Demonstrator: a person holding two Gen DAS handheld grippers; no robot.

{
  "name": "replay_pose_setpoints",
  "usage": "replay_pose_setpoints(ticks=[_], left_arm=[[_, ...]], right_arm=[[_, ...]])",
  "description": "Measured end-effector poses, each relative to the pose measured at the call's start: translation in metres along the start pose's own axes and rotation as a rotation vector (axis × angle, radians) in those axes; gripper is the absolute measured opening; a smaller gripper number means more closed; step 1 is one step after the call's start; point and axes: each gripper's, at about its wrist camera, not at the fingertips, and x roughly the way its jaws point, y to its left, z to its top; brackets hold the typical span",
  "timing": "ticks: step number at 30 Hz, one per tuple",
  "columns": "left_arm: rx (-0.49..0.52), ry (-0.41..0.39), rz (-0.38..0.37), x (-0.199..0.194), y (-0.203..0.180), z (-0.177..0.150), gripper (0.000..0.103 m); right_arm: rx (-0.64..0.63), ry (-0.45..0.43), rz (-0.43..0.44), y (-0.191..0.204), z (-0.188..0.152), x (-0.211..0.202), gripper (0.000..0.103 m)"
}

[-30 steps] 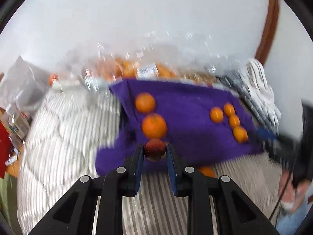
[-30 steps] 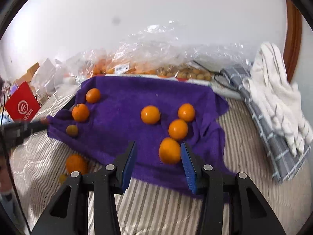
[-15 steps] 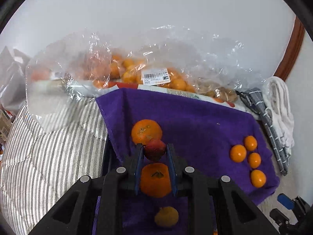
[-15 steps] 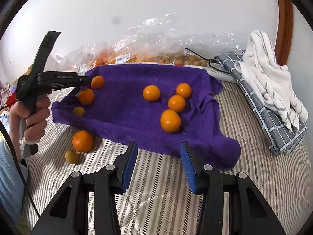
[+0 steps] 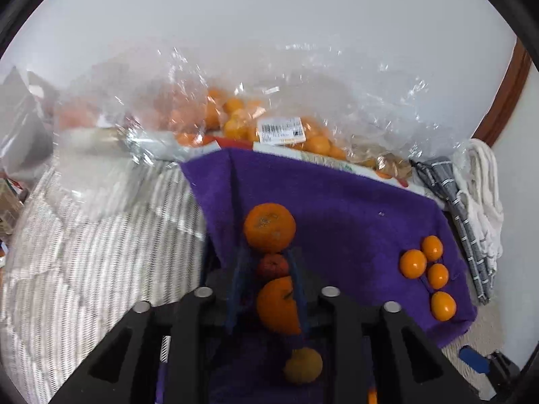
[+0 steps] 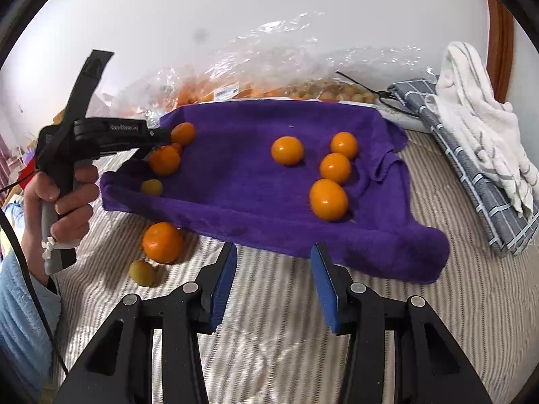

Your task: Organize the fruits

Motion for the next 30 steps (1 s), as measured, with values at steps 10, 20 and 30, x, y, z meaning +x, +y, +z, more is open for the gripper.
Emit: replay_pose_setpoints(ticks=[10, 20, 30], left_arm=[[0.059, -0.069, 0.142, -0.086, 0.041, -0.05, 0.048], [0.015, -0.014, 0.144, -0.111, 0.089, -0.122, 0.048], [-0.032, 0.047, 0.12, -0.098, 0.094, -0.15, 0.048]], right_arm=[[0.005, 0.035, 0.079, 0.049, 0.001, 0.016, 0.051], [0.006, 0.095, 0.118, 0.087, 0.008, 0.053, 0.052], [0.053, 0.102, 0.163, 0.076, 0.011, 0.05, 0.039]])
